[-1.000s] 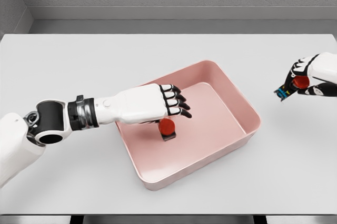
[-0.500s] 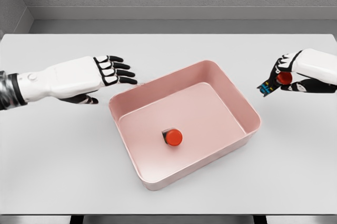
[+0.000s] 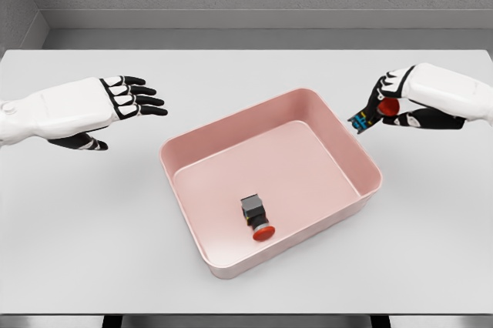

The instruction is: Put the industrial switch in the basket with both arms

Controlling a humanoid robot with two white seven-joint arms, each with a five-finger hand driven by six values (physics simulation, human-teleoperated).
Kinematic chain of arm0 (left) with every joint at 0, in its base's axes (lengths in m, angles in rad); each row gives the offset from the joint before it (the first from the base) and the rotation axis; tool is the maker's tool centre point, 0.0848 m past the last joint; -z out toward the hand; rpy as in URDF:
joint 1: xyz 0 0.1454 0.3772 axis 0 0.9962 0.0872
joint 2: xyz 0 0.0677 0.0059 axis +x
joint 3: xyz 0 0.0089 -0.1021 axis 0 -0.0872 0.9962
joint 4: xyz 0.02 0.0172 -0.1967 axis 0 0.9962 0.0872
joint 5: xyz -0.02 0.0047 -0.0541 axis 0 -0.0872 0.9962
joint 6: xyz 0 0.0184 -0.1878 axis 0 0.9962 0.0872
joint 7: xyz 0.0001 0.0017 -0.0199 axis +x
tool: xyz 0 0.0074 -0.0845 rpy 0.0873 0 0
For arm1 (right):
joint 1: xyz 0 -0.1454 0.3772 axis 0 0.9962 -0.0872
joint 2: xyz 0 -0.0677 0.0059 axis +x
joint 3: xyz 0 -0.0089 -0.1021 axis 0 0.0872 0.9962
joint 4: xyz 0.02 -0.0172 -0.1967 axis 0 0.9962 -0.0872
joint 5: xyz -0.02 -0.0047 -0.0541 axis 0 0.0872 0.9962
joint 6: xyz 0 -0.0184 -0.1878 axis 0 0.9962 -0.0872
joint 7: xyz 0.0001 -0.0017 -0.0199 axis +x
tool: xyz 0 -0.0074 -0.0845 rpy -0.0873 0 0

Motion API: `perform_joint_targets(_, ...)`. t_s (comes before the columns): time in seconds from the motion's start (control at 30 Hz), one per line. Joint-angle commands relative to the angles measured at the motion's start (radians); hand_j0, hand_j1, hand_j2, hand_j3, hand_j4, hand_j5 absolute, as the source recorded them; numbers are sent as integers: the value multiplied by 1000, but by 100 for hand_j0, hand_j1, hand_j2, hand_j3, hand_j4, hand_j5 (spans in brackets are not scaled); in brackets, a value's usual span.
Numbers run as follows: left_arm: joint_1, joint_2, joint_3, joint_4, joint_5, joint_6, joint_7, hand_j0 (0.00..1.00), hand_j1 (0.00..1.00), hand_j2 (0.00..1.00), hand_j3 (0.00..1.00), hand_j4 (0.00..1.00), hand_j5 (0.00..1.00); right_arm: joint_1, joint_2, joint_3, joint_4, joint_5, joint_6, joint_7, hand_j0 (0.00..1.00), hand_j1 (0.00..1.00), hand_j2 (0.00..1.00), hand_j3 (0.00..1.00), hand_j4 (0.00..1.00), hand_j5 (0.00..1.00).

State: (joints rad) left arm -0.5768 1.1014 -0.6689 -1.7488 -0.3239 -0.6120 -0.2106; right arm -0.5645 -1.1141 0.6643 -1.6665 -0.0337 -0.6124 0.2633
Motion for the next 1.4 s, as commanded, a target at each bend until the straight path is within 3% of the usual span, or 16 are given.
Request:
perform_joint_targets(0.0, 0, -2, 0, 0, 6, 1, -1, 100, 100, 100, 100, 100, 100, -1, 26, 0, -4, -8, 2, 4, 44, 44, 44, 44, 44, 44)
perform_joint_targets(0.37, 0, 0, 0, 0, 5, 1, -1, 100, 100, 100, 100, 100, 100, -12, 105, 11, -7, -8, 2, 13, 44, 44, 44, 44, 44, 44)
perform_joint_targets(0.5, -1, -2, 2, 2, 5, 1, -1, 100, 100, 100, 100, 100, 100, -12, 161, 14, -7, -6, 2, 42, 44, 44, 44, 44, 44, 44)
perform_joint_targets(0.63, -1, 5, 2, 2, 5, 1, -1, 100, 100, 100, 100, 100, 100, -60, 217, 80, -9, -6, 2, 57, 44, 44, 44, 44, 44, 44)
perform_joint_targets(0.87, 0, 6, 2, 2, 5, 1, -1, 100, 100, 100, 100, 100, 100, -90, 238, 104, -9, -5, 2, 80, 46, 46, 46, 46, 46, 46)
perform_joint_targets(0.97, 0, 3, 2, 2, 3, 1, 0, 100, 100, 100, 100, 100, 100, -110, 260, 104, -9, -5, 2, 80, 61, 61, 61, 61, 61, 61)
perform_joint_targets(1.0, 0, 5, 2, 3, 3, 1, -1, 100, 100, 100, 100, 100, 100, -123, 269, 104, -9, -5, 2, 80, 69, 69, 69, 69, 69, 69)
perform_joint_targets(1.07, -1, 0, 2, 9, 3, 1, -1, 100, 100, 100, 100, 100, 100, -133, 276, 106, -9, -5, 2, 80, 100, 100, 100, 100, 100, 100)
perform_joint_targets(1.27, -1, 0, 2, 8, 2, 1, -1, 100, 100, 100, 100, 100, 100, -153, 275, 101, -7, -5, 2, 120, 100, 100, 100, 100, 100, 100)
perform_joint_targets(1.37, -1, 0, 2, 8, 3, 1, -1, 100, 100, 100, 100, 100, 100, -143, 191, 57, 2, -5, 2, 116, 100, 100, 100, 100, 100, 100)
